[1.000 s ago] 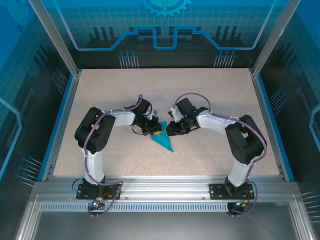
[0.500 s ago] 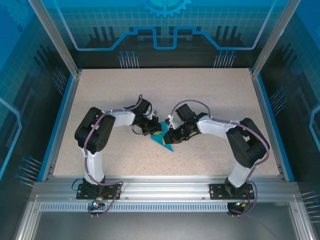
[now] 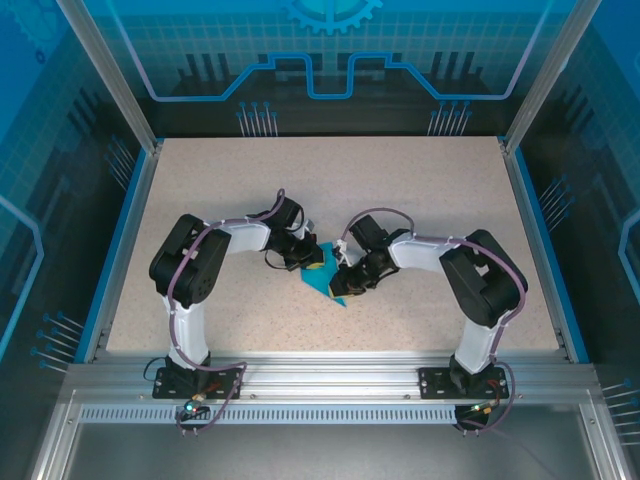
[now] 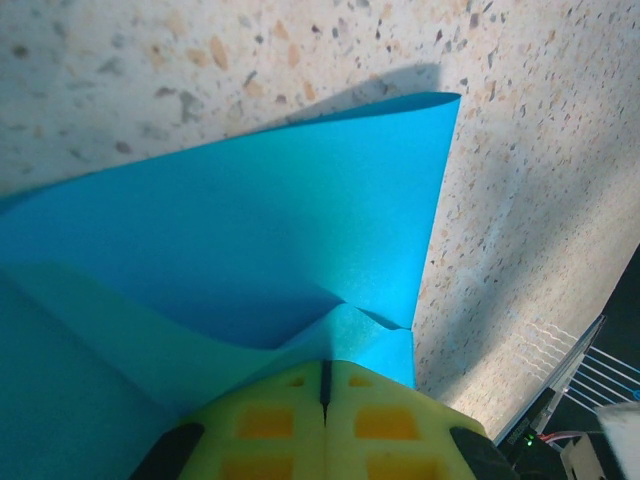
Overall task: Fold a paper plane with a square sheet of paper (fold left side to right side)
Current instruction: Fourth fold the wing at the center of the table.
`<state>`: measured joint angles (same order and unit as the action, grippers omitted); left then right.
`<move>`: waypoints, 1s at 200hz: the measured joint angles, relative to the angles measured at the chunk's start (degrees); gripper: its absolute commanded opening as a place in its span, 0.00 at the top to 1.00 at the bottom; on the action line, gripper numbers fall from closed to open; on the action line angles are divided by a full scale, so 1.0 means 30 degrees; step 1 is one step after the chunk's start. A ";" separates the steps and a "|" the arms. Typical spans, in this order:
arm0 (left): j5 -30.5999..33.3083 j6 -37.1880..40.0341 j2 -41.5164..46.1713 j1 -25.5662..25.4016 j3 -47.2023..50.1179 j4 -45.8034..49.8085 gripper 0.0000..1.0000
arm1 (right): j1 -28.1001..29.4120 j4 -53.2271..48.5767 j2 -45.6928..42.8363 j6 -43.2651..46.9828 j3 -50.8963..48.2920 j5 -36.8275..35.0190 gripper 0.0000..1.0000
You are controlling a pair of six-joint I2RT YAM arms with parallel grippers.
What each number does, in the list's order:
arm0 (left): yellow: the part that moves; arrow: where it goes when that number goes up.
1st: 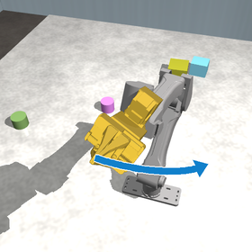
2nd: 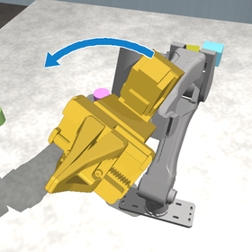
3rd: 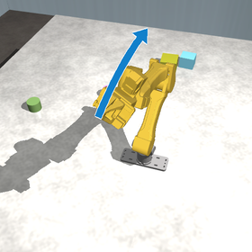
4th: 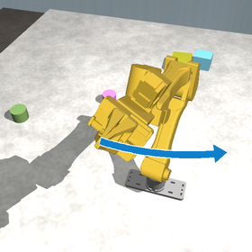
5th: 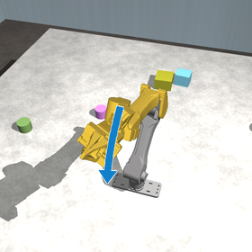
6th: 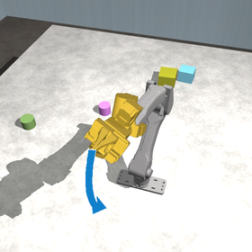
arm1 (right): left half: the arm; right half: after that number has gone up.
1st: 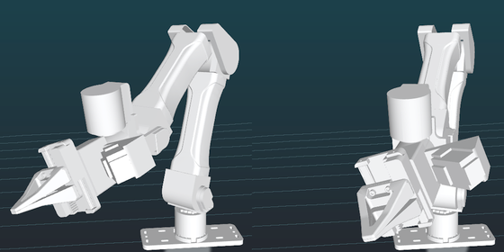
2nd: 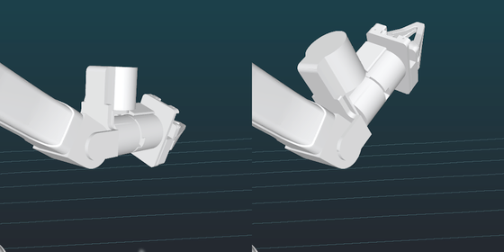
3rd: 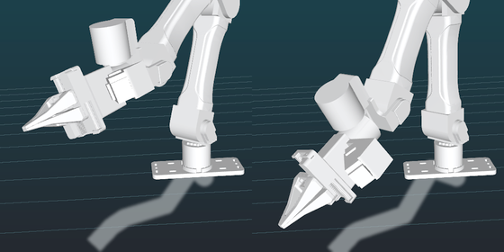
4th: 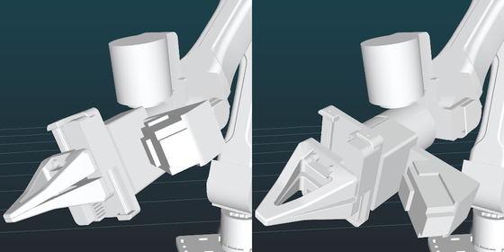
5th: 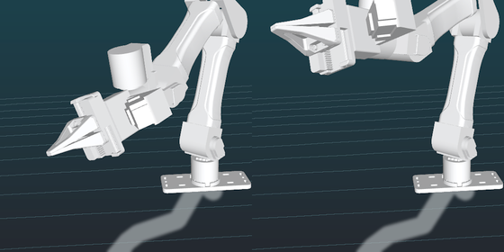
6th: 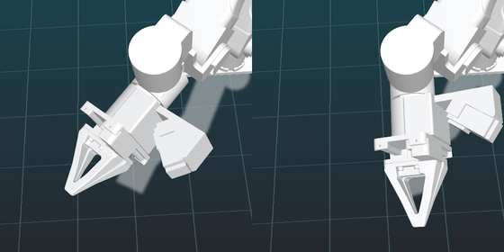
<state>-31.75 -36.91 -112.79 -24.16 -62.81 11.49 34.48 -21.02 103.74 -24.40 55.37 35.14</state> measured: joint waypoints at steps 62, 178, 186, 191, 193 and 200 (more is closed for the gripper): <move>0.0000 0.0000 0.0000 0.0000 0.0000 0.0000 1.00 | 0.0000 0.0000 0.0466 0.0153 -0.0124 -0.0138 0.83; 0.0000 0.0007 0.0000 0.0000 -0.0007 0.0051 1.00 | 0.0138 -0.0117 0.0495 0.0364 -0.0685 -0.0124 0.83; -0.0007 0.0007 0.0000 0.0000 -0.0007 0.0058 1.00 | 0.0138 -0.0102 0.0474 0.0364 -0.0729 -0.0095 0.83; -0.0007 0.0007 0.0000 0.0000 0.0000 0.0066 1.00 | 0.0138 -0.0102 0.0459 0.0364 -0.0736 -0.0087 0.83; 0.0000 0.0007 0.0000 0.0000 0.0000 0.0066 1.00 | 0.0146 -0.0109 0.0452 0.0364 -0.0743 -0.0087 0.83; -0.0007 0.0007 0.0000 0.0000 -0.0007 0.0066 1.00 | 0.0168 -0.0102 0.0415 0.0364 -0.0780 -0.0095 0.83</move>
<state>-31.77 -36.88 -112.79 -24.16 -62.83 11.68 34.98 -21.32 104.99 -23.31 53.04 34.85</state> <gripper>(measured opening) 0.048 0.168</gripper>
